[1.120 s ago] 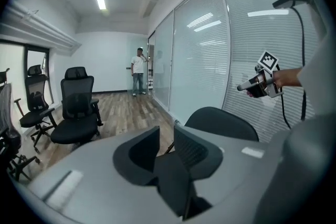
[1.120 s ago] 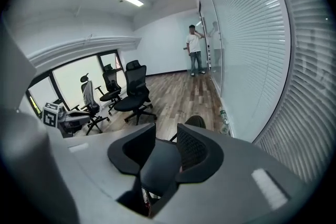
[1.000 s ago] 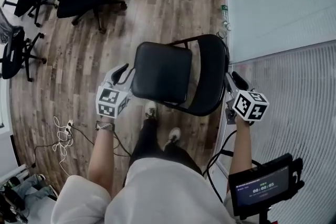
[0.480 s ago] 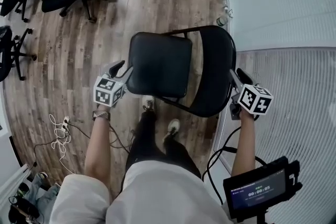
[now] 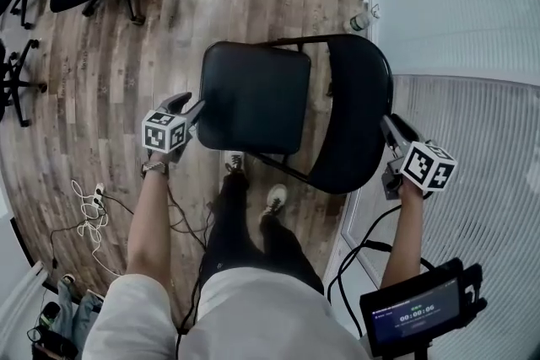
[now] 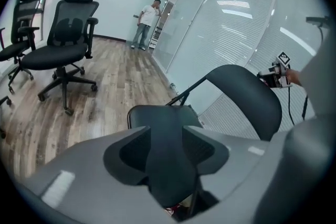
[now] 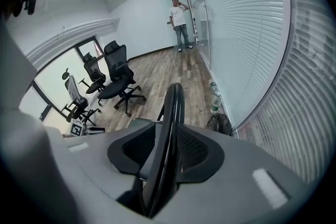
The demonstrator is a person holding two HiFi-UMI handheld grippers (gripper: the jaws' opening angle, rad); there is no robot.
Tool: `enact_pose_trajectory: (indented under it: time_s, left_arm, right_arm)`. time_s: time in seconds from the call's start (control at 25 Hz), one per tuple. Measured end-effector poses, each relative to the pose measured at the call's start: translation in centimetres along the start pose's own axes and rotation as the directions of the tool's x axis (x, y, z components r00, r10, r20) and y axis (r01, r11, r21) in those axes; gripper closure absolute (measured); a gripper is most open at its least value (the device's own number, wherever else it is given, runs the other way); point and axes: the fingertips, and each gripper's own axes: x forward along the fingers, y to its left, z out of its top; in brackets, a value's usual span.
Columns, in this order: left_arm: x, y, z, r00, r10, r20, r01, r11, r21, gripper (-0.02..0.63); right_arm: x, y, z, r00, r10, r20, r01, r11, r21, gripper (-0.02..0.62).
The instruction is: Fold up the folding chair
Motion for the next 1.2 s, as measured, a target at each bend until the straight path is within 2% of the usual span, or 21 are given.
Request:
enact_pose_trajectory:
  time_s: [0.04, 0.12, 0.36, 0.48, 0.6, 0.96, 1.2]
  left_arm:
    - [0.6, 0.4, -0.7, 1.000, -0.003, -0.014, 0.003, 1.000, -0.013, 0.417]
    - [1.9, 1.1, -2.2, 0.999, -0.010, -0.045, 0.009, 1.000, -0.029, 0.409]
    - [4.9, 3.2, -5.6, 0.994, -0.040, -0.098, 0.031, 0.996, -0.083, 0.399]
    - [6.3, 3.8, -7.1, 0.989, -0.075, -0.128, 0.063, 0.993, -0.097, 0.366]
    - [7.1, 4.4, -8.2, 0.984, -0.114, -0.136, 0.097, 0.987, -0.130, 0.360]
    - [9.1, 6.1, -10.8, 0.967, -0.226, -0.118, 0.193, 0.951, -0.240, 0.350]
    - [10.3, 6.2, -11.6, 0.938, -0.332, -0.100, 0.286, 0.905, -0.316, 0.320]
  right_arm:
    - [-0.1, -0.1, 0.1, 1.000, 0.012, 0.001, -0.012, 1.000, 0.004, 0.457]
    - [-0.1, -0.4, -0.1, 1.000, 0.014, -0.010, -0.014, 1.000, -0.013, 0.399]
    - [0.3, -0.9, -1.3, 0.998, 0.003, -0.056, -0.005, 0.999, -0.039, 0.396]
    - [0.6, -1.4, -1.7, 0.998, 0.011, -0.066, -0.013, 1.000, -0.025, 0.396]
    - [0.5, -1.5, -1.7, 0.997, 0.025, -0.071, -0.026, 1.000, -0.007, 0.394]
    - [0.3, -0.4, -1.2, 0.993, 0.064, -0.100, -0.066, 0.998, -0.023, 0.400]
    - [0.9, 0.2, -1.9, 0.991, 0.058, -0.123, -0.066, 0.996, -0.060, 0.407]
